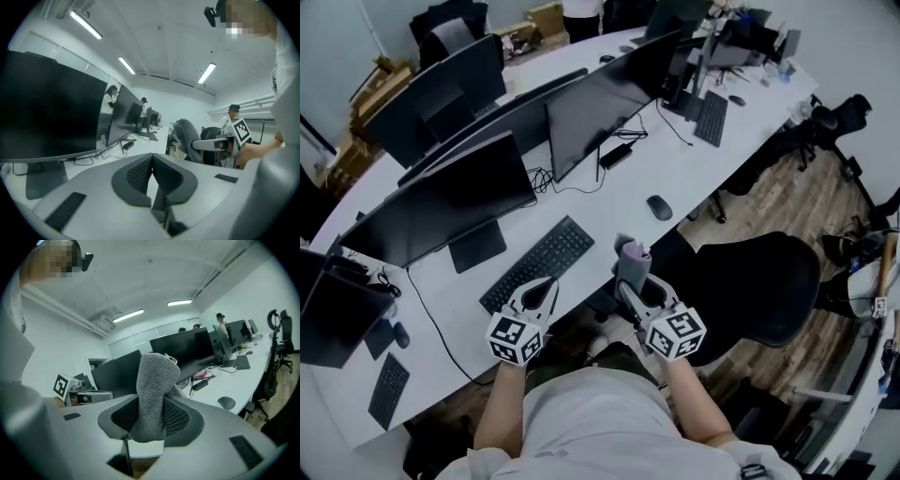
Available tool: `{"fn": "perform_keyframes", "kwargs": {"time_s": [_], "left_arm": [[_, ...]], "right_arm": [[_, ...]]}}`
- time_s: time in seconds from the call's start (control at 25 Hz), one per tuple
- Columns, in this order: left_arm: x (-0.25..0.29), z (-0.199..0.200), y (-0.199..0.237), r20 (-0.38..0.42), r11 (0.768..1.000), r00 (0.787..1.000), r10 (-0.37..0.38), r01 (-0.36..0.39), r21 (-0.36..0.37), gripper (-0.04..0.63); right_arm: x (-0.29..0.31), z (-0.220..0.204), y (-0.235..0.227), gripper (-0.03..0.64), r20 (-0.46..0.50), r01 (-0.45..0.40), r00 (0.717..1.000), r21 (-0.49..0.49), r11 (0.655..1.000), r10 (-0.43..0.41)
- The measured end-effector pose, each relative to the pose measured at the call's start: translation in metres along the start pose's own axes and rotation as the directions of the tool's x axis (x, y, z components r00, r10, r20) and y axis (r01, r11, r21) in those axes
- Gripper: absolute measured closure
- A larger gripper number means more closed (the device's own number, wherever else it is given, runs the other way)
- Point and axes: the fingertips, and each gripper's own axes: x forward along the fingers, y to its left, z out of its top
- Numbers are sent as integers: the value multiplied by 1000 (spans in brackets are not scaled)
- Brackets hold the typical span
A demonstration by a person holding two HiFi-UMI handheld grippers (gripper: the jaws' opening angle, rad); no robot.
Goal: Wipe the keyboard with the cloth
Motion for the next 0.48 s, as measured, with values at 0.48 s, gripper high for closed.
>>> {"fn": "perform_keyframes", "kwargs": {"time_s": [0.48], "left_arm": [[-40,-30,82,-35,981,986,164,-167,-94,594]], "right_arm": [[104,-21,-9,462,-121,-42,992,-12,999,40]]}}
